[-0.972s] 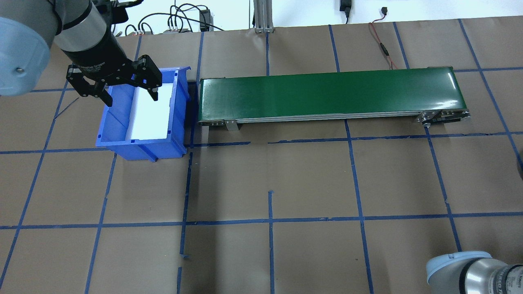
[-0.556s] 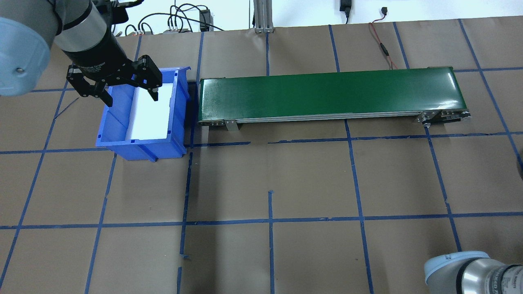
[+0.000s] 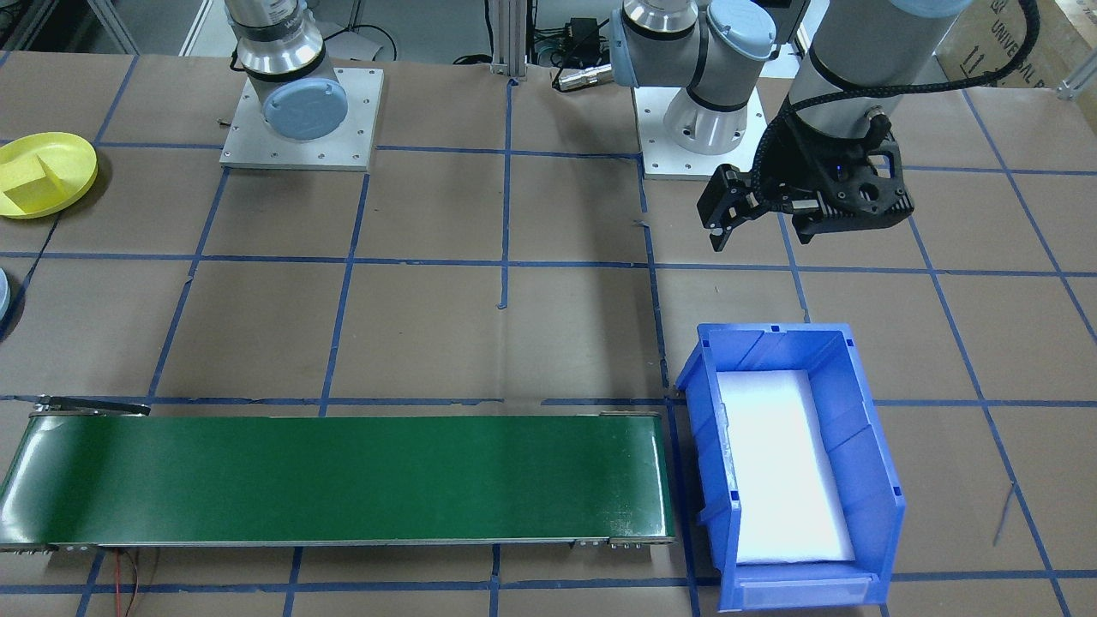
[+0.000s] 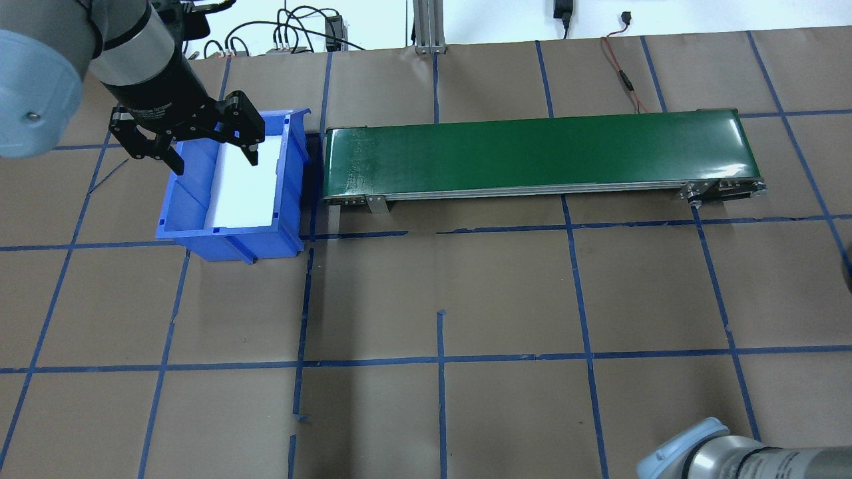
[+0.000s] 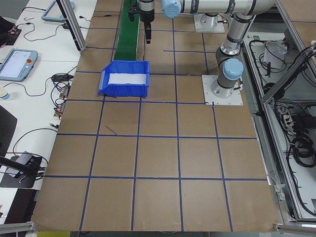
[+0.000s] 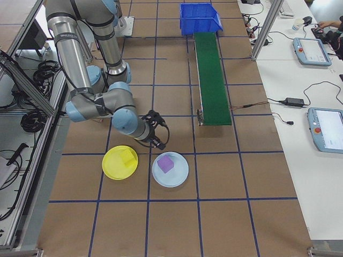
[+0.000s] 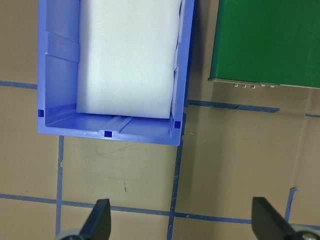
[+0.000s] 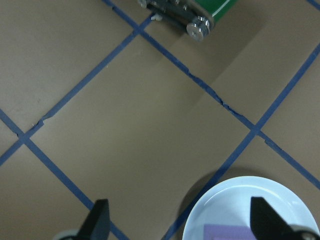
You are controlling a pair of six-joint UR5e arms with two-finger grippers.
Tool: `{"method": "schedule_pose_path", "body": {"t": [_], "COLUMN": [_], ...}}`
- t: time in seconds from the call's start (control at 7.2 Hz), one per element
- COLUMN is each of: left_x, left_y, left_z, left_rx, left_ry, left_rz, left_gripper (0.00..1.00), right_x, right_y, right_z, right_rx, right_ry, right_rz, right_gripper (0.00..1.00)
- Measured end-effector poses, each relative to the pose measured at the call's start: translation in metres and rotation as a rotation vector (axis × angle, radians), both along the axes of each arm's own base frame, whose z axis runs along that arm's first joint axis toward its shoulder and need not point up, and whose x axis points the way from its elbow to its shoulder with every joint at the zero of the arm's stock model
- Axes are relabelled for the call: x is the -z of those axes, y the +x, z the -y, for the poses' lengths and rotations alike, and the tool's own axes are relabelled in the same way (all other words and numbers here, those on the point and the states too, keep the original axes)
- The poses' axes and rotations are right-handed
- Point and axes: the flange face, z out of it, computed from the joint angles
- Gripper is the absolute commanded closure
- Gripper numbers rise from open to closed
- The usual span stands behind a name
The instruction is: Move block left to right into plate
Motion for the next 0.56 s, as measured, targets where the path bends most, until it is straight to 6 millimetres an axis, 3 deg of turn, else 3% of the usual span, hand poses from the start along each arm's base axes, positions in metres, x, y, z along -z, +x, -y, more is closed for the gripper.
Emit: {"method": "schedule_pose_path", "body": {"t": [0.28,0.56], "left_x": [0.001,0.001], "left_y": [0.0,0.0], "left_z": [0.0,-0.001], "left_rx": [0.0,0.0], "left_ry": [0.002,0.003], "left_rz": [0.0,0.0], "left_gripper": [0.0,0.0], "right_x": [-0.052,-0.103], "right_y": [0.119,0.244], "right_z": [0.066,0.108], "right_rx": [0.078,0.214], "right_ry": [0.067,0.111], "right_rz": [-0.004,-0.058], "right_gripper": [0.0,0.0]}}
